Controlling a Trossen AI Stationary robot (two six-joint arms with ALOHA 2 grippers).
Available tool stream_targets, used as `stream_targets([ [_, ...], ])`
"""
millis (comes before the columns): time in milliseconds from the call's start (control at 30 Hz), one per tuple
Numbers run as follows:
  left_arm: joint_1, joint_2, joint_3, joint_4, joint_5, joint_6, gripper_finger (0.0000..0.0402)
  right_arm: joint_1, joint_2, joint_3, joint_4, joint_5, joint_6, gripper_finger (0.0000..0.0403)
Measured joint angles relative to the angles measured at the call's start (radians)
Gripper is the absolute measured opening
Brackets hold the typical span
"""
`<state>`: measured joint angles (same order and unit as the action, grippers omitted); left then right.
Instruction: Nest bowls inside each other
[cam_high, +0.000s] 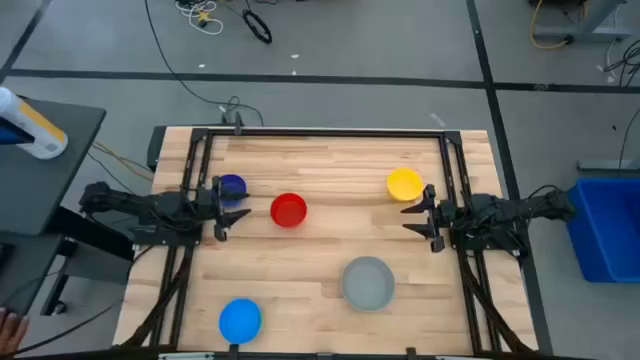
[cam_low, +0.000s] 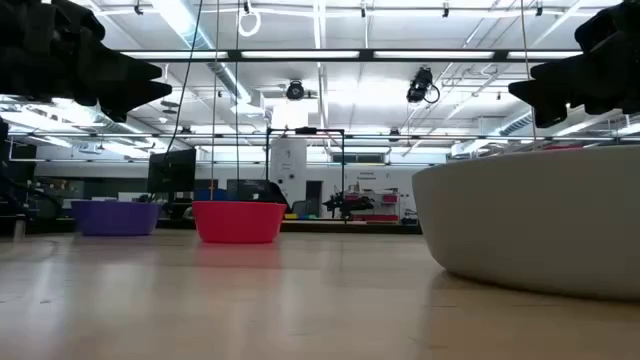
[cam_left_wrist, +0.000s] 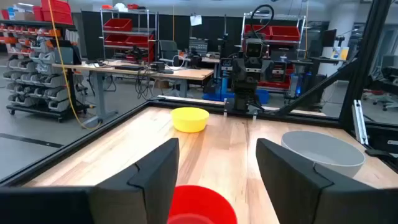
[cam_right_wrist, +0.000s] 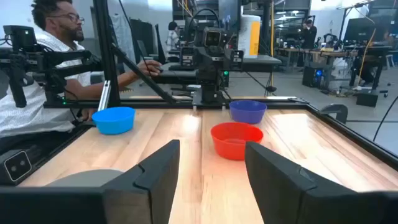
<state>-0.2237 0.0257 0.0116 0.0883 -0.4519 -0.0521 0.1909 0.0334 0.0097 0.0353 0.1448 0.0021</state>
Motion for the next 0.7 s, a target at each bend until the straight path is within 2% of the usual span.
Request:
stream_targets([
  [700,0.0,0.0,0.0,0.0,0.0,0.0,0.0222,0.0,0.0,0.0,0.0,0.0,0.0,0.0195],
])
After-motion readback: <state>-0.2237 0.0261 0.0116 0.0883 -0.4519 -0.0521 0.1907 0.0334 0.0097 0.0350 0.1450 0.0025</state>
